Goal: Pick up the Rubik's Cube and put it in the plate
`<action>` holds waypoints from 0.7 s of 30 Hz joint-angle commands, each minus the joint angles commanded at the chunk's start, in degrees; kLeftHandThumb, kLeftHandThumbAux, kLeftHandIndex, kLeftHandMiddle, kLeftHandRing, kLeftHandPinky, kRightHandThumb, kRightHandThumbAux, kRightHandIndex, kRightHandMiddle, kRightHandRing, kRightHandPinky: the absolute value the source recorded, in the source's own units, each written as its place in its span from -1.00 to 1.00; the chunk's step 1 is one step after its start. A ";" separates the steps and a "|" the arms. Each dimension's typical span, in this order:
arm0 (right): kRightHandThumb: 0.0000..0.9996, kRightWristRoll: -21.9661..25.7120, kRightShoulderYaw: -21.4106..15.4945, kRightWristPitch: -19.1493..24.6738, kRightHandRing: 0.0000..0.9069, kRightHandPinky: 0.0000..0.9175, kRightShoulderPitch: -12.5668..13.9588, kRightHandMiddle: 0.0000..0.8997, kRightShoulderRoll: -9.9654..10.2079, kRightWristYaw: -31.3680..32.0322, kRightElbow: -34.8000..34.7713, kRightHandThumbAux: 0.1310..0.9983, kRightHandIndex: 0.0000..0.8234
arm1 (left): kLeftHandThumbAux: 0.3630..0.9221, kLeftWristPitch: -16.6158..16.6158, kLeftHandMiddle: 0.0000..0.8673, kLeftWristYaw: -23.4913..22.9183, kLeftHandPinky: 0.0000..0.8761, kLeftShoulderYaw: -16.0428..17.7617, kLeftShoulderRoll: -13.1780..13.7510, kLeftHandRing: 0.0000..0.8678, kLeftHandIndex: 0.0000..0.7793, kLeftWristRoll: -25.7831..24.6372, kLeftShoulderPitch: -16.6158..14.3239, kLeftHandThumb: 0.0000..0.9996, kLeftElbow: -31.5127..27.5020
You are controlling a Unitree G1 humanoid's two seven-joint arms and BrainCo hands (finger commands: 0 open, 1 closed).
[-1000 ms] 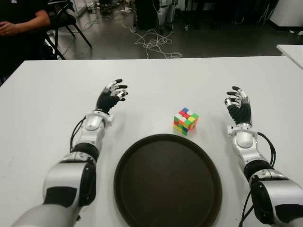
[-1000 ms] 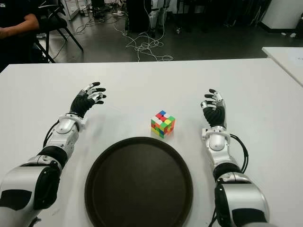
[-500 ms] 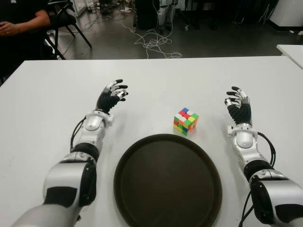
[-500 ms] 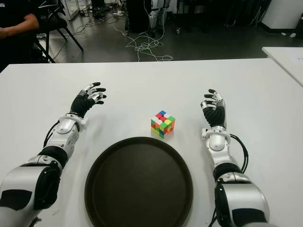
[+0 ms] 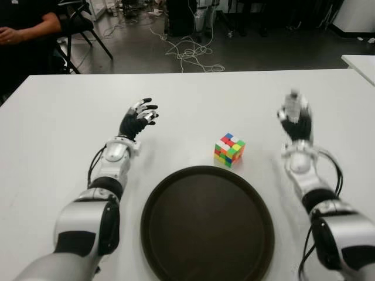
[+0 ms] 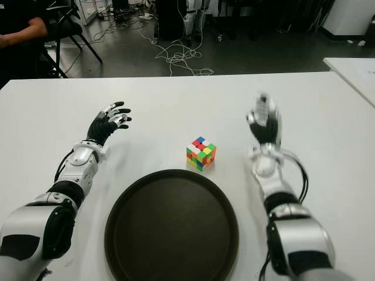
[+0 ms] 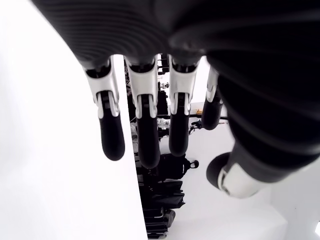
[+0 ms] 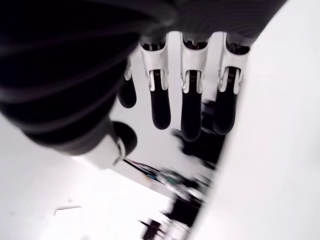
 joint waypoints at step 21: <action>-1.00 -16.51 15.09 7.09 -0.51 -0.51 8.38 -0.55 -7.71 14.44 -27.97 0.33 -0.61 | 0.20 0.08 -0.37 0.93 -0.22 -0.25 -0.05 -0.30 -0.56 0.15 0.20 -0.37 0.03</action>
